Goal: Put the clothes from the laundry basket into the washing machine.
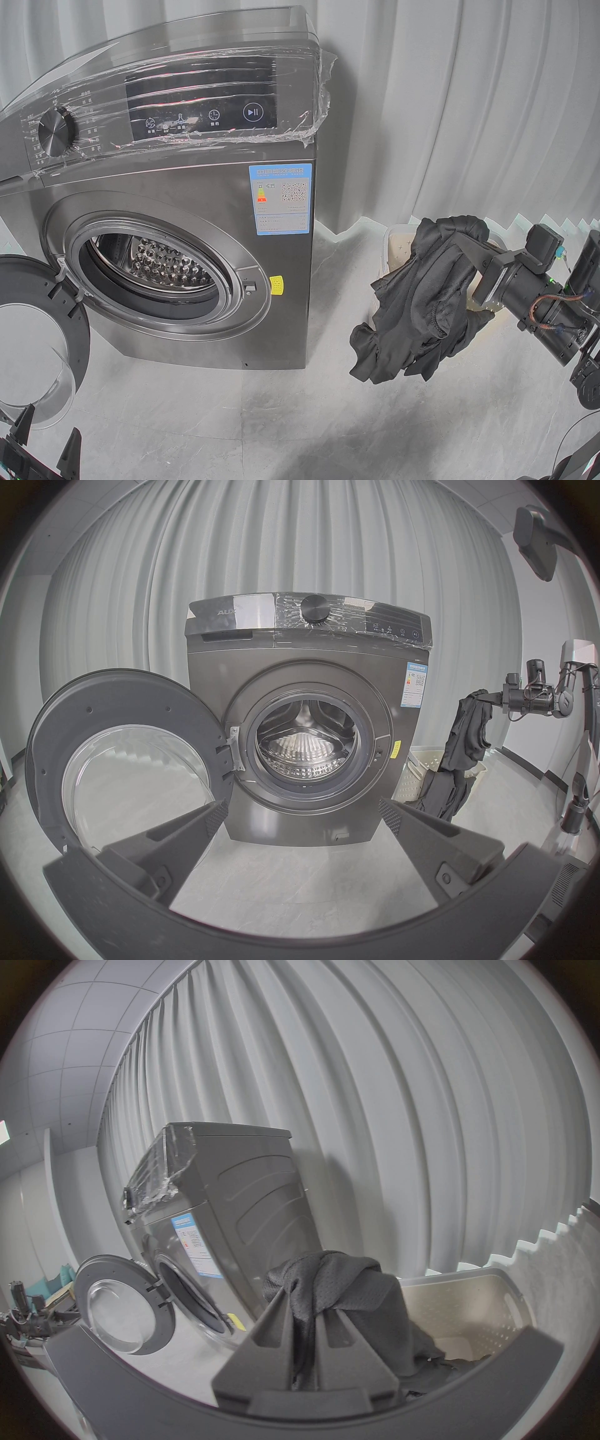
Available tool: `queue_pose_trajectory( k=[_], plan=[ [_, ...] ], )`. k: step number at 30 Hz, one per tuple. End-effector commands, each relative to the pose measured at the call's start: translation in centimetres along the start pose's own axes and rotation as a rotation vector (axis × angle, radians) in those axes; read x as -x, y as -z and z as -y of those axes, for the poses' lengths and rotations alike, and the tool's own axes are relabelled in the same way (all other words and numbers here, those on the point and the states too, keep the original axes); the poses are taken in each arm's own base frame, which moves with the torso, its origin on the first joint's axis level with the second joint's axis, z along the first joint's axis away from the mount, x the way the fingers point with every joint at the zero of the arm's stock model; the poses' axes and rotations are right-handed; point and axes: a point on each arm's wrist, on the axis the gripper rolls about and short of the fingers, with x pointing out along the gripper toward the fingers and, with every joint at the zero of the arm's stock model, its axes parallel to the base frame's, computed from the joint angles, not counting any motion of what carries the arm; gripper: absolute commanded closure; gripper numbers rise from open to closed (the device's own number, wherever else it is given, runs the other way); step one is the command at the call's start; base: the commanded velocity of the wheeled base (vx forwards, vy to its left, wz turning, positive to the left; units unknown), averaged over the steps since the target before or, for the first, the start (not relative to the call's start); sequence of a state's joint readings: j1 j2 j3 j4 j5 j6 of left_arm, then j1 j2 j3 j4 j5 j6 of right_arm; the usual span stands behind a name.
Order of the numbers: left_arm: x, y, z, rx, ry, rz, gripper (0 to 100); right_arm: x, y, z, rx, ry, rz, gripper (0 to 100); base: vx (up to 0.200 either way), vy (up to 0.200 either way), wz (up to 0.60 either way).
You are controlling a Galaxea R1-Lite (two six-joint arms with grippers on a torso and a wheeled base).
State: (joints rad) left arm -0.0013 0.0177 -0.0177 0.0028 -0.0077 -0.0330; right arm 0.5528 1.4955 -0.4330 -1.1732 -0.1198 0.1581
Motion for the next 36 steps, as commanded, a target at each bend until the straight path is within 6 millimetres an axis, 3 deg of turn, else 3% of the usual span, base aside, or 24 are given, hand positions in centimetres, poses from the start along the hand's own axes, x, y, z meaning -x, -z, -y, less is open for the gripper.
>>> queue_pose_trajectory(
  k=[1, 10, 19, 36],
  plan=[
    [0.03, 0.45, -0.02, 0.001, 0.000, 0.003, 0, -0.02, 0.05, -0.02, 0.000, -0.001, -0.002, 100, -0.200, 0.000, 0.00],
    [0.03, 0.45, -0.02, 0.001, 0.000, 0.003, 0, -0.06, 0.22, -0.11, -0.003, -0.004, -0.009, 100, -0.200, 0.000, 0.00],
    [0.01, 0.44, -0.02, -0.001, 0.000, 0.001, 0, -0.06, 0.22, -0.11, -0.003, -0.004, -0.009, 100, 0.000, 0.000, 0.00],
    [0.02, 0.44, -0.02, -0.001, 0.002, 0.001, 0, 0.06, 0.42, -0.20, -0.001, -0.009, -0.017, 100, 0.000, 0.200, 0.00]
  ],
)
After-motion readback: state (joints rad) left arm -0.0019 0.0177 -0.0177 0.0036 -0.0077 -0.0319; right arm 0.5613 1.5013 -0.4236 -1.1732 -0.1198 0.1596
